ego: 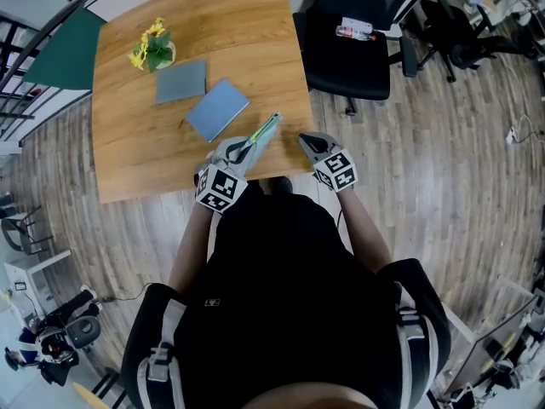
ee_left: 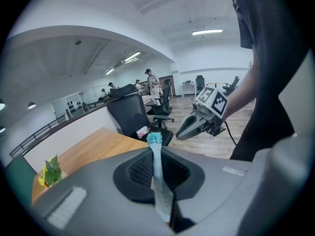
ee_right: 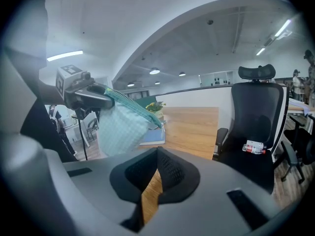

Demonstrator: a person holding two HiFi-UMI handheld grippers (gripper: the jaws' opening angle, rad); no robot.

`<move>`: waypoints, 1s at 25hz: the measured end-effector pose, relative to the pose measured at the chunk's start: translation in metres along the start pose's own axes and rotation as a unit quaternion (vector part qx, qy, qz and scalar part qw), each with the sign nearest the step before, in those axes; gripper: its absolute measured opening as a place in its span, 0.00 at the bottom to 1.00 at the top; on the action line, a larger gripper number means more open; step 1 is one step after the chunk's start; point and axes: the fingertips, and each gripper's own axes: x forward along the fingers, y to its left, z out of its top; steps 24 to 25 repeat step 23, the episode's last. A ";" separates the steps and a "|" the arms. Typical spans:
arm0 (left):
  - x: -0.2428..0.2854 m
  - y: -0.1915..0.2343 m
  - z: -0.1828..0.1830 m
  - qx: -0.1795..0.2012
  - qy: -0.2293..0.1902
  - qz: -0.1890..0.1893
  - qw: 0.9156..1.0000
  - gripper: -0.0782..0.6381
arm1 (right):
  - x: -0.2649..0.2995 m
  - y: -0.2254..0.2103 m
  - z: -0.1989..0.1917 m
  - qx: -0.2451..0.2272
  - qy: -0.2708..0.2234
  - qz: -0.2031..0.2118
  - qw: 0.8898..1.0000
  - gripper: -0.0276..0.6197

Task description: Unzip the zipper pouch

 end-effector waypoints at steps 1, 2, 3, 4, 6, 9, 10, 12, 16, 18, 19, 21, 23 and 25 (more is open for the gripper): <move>-0.001 -0.001 0.000 0.001 0.001 0.000 1.000 0.12 | -0.001 0.000 -0.001 0.001 0.000 0.000 1.000 0.05; -0.002 -0.002 0.000 0.002 0.001 0.000 1.000 0.12 | -0.002 0.001 -0.002 0.001 -0.001 -0.001 1.000 0.05; -0.003 -0.003 0.000 0.003 0.002 0.000 1.000 0.12 | -0.003 0.002 -0.003 0.002 -0.001 -0.001 1.000 0.05; -0.004 -0.004 0.000 0.005 0.002 0.001 1.000 0.12 | -0.003 0.003 -0.005 0.003 -0.002 -0.002 1.000 0.05; -0.007 -0.007 -0.001 0.006 0.004 0.002 1.000 0.12 | -0.004 0.006 -0.008 0.005 -0.003 -0.002 1.000 0.05; -0.012 -0.010 -0.004 0.010 0.009 0.003 1.000 0.12 | -0.004 0.012 -0.009 0.008 -0.008 -0.002 1.000 0.05; -0.012 -0.009 -0.005 0.011 0.010 0.004 1.000 0.12 | -0.004 0.013 -0.009 0.009 -0.010 -0.003 1.000 0.05; -0.013 -0.007 -0.008 0.010 0.013 0.006 1.000 0.12 | -0.002 0.017 -0.009 0.011 -0.014 -0.004 1.000 0.05; -0.017 -0.007 -0.017 -0.006 0.016 0.016 1.000 0.12 | -0.003 0.027 -0.016 0.022 -0.018 -0.001 1.000 0.05; -0.016 -0.006 -0.018 -0.009 0.016 0.018 1.000 0.12 | -0.004 0.028 -0.016 0.023 -0.018 -0.001 1.000 0.05; -0.016 -0.005 -0.019 -0.008 0.017 0.018 1.000 0.12 | -0.004 0.027 -0.016 0.023 -0.018 -0.002 1.000 0.05; -0.015 -0.004 -0.020 -0.008 0.019 0.019 1.000 0.12 | -0.005 0.025 -0.017 0.025 -0.017 -0.004 1.000 0.05; -0.014 -0.003 -0.021 -0.009 0.020 0.020 1.000 0.12 | -0.006 0.024 -0.019 0.026 -0.016 -0.006 1.000 0.05; -0.014 -0.003 -0.021 -0.009 0.020 0.020 1.000 0.12 | -0.006 0.024 -0.019 0.026 -0.016 -0.006 1.000 0.05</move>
